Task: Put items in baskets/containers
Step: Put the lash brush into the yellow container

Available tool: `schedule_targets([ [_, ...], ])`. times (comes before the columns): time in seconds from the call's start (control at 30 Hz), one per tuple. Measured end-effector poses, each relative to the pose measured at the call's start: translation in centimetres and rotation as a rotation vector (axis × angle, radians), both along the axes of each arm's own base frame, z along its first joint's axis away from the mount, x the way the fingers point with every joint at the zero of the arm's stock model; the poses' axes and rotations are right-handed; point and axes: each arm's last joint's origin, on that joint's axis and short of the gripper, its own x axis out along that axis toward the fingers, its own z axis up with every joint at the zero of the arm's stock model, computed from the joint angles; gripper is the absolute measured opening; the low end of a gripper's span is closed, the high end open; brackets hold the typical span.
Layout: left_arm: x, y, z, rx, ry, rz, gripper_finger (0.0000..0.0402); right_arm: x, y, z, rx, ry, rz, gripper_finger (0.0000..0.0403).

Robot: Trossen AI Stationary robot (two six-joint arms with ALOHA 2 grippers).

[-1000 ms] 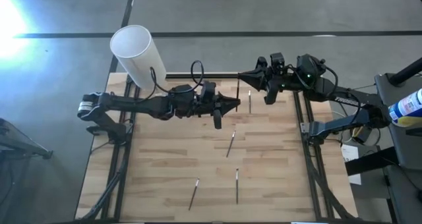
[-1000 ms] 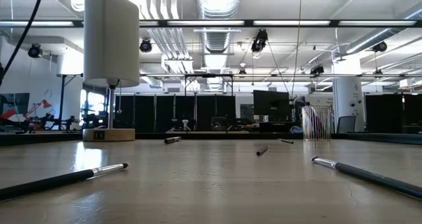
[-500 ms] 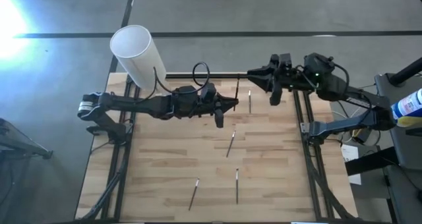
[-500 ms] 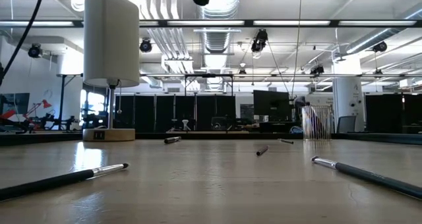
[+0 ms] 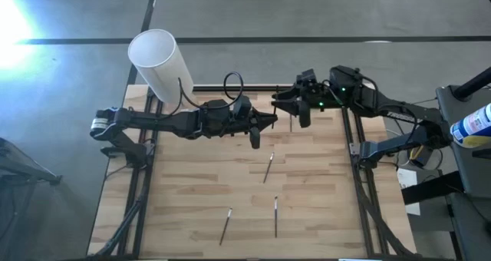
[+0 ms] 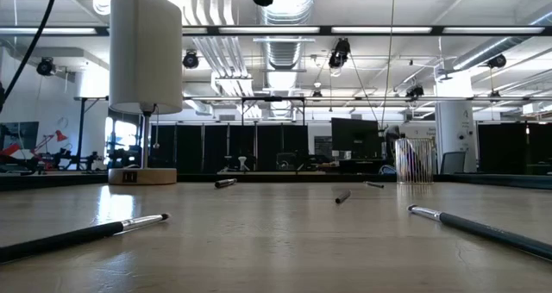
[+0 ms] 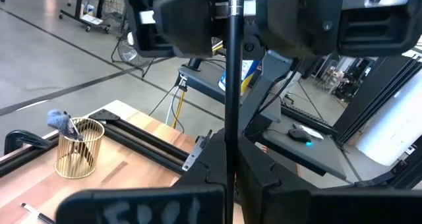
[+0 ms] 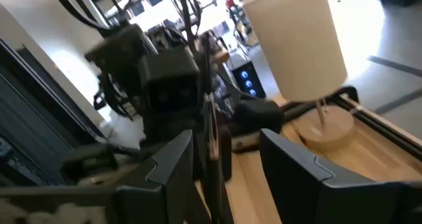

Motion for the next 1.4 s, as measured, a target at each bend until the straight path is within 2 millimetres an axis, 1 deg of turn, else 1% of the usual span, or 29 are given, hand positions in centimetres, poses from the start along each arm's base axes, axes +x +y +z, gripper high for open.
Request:
schedule_targets([
  [0.07, 0.0, 0.0, 0.0, 0.001, 0.001, 0.000, 0.0009, 0.2, 0.0, 0.1, 0.007, -0.020, 0.000, 0.0154],
  [0.17, 0.0, 0.0, -0.1, 0.001, 0.011, 0.000, 0.0009, 0.3, -0.1, 0.2, 0.006, -0.029, -0.001, 0.0126],
  [0.27, 0.0, 0.0, -0.2, 0.001, 0.019, 0.000, 0.0011, 0.2, 0.0, 0.2, -0.002, -0.031, 0.000, 0.0084],
  [0.4, 0.0, 0.0, -0.2, -0.005, 0.018, 0.000, 0.0025, 0.0, 0.0, 0.4, -0.036, -0.038, 0.001, 0.0023],
  [0.53, 0.0, 0.4, -0.3, -0.039, 0.017, 0.021, 0.0046, -0.5, 0.0, 0.6, -0.061, -0.036, -0.050, 0.0017],
  [0.7, -0.1, 1.1, -0.7, -0.057, 0.057, 0.040, 0.0065, -2.8, -0.8, 0.6, -0.155, 0.051, -0.212, 0.0015],
  [0.83, 0.0, 1.3, -0.8, -0.007, 0.071, -0.060, 0.0067, -4.7, -2.0, -0.4, -0.211, 0.144, -0.335, 0.0015],
  [0.93, 0.0, 1.5, -0.8, 0.007, 0.073, -0.102, 0.0065, -5.9, -3.5, -2.1, -0.242, 0.220, -0.436, 0.0014],
  [1.07, -0.1, 1.8, -1.0, 0.021, 0.078, -0.104, 0.0050, -7.2, -6.1, -5.8, -0.253, 0.356, -0.556, 0.0014],
  [1.27, -0.9, 1.8, -3.0, 0.008, 0.121, -0.105, 0.0008, -9.5, -9.8, -10.8, -0.319, 0.469, -0.716, 0.0013],
  [1.4, -1.8, 1.7, -3.9, -0.003, 0.119, -0.099, 0.0002, -11.2, -11.4, -13.1, -0.384, 0.520, -0.820, 0.0013],
])
